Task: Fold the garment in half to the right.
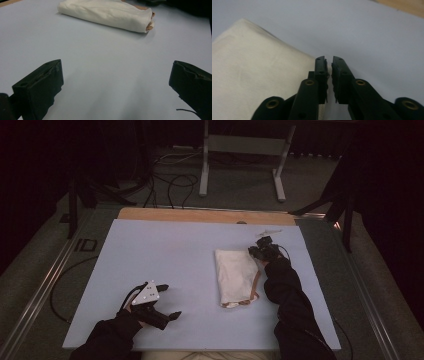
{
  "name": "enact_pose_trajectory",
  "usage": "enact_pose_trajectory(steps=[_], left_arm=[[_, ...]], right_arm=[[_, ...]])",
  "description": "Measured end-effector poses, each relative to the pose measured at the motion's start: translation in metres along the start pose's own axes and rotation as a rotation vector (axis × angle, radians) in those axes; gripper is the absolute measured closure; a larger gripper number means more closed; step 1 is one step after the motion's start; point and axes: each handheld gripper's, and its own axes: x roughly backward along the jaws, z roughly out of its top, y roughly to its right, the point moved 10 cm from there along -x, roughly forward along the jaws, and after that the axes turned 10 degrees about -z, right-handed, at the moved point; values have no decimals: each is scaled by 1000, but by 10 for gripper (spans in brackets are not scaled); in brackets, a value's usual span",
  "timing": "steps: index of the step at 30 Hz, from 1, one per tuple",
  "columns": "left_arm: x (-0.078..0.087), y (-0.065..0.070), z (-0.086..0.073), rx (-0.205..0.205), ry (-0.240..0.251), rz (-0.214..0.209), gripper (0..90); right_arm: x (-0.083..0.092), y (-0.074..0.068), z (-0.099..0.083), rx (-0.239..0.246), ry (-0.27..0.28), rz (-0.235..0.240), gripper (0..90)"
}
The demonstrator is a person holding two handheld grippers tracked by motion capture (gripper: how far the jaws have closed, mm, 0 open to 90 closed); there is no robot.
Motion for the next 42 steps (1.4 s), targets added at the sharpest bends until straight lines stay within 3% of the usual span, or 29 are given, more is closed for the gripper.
enact_pose_trajectory(steps=[4, 9, 13, 19, 27, 34, 42], left_arm=[[1, 0, 1, 1, 3, -1, 4], [1, 0, 1, -1, 2, 2, 5], [1, 0, 1, -3, 1, 2, 4], [1, 0, 1, -2, 1, 3, 4], [2, -1, 0, 4, -7, 2, 4], [3, 0, 0, 10, -10, -9, 4], [6, 0, 1, 9, -16, -15, 4]], right_arm=[[9, -3, 6, -6, 23, 19, 730], [17, -11, 8, -16, 38, 56, 552], [22, -21, 6, -18, 33, 98, 395], [26, -34, 2, -9, 24, 149, 240], [35, -47, 6, 12, 43, 213, 141], [46, -60, 7, 34, 50, 260, 136], [59, -67, 3, 62, 51, 279, 109]])
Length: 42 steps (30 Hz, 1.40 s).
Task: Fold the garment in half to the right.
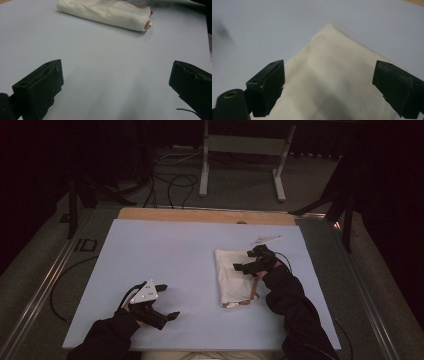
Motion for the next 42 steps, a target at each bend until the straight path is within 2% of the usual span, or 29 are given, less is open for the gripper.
enact_pose_trajectory(steps=[5, 8, 15, 23, 30, 42], left_arm=[[5, 0, 1, 0, 3, 2, 4], [9, -3, 2, 19, 14, 14, 4], [18, -8, -6, 33, -5, 30, 3], [26, -9, -16, 36, -24, 55, 3], [36, -13, -23, 52, -22, 72, 3], [45, -17, -31, 57, -19, 102, 3]], right_arm=[[7, -7, -2, 15, 8, 11, 109], [12, -13, -4, 28, 19, 18, 104], [20, -21, -11, 45, 52, 29, 95], [28, -29, -28, 59, 55, 43, 93], [38, -37, -43, 71, 59, 52, 93], [58, -41, -73, 88, 75, 56, 93]])
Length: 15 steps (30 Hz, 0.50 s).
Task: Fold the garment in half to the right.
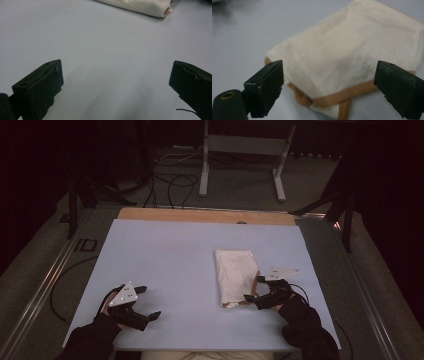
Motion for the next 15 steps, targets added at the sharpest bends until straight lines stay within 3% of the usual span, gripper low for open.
enact_pose_trajectory(steps=[15], left_arm=[[2, -3, -2, 0, 3, 11, 4]], right_arm=[[17, 2, -31, -14, -15, -31, 94]])
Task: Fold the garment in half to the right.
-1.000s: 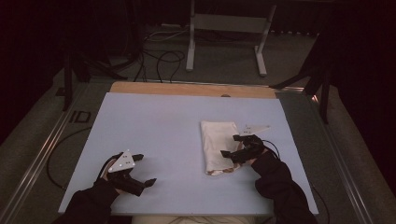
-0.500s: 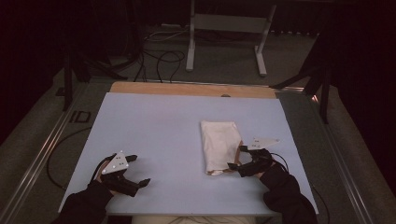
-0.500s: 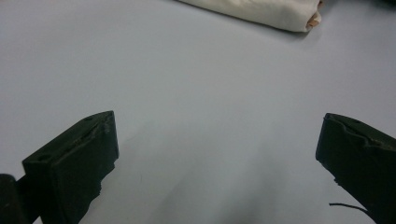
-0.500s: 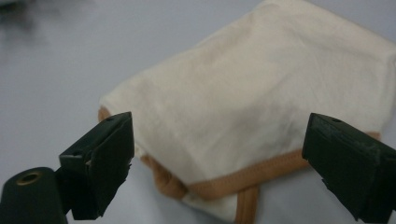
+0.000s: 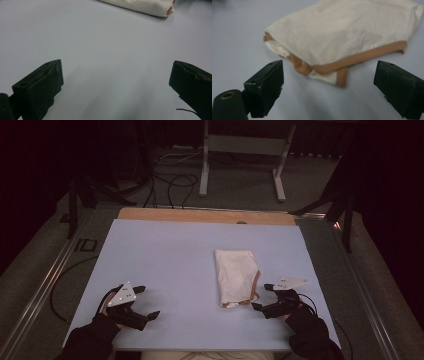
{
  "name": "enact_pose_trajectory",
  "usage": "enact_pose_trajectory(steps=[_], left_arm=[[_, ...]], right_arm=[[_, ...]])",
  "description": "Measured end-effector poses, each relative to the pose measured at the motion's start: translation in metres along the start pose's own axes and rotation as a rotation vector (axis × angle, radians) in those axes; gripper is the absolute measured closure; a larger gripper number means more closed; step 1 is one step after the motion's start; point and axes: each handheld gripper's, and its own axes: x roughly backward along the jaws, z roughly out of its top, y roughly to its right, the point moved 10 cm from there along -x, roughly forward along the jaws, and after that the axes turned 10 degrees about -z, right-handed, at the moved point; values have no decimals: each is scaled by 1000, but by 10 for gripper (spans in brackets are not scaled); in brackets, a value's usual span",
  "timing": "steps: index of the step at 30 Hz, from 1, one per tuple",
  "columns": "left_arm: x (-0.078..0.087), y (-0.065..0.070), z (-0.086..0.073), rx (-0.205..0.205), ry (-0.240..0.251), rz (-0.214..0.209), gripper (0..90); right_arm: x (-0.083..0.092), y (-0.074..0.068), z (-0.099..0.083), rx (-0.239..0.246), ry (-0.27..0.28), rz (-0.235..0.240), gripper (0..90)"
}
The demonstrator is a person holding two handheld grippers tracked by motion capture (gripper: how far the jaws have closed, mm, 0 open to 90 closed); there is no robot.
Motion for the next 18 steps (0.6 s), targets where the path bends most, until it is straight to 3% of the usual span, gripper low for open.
enact_pose_trajectory(steps=[3, 10, 18], left_arm=[[2, -1, 1, -1, 6, 6, 3], [2, -3, -1, -3, 3, 15, 4], [0, -1, -1, -7, 1, 11, 4]], right_arm=[[3, 2, -6, 17, -1, -22, 94], [11, 2, -18, 5, -15, -50, 94], [16, 5, -20, 0, -9, -78, 94]])
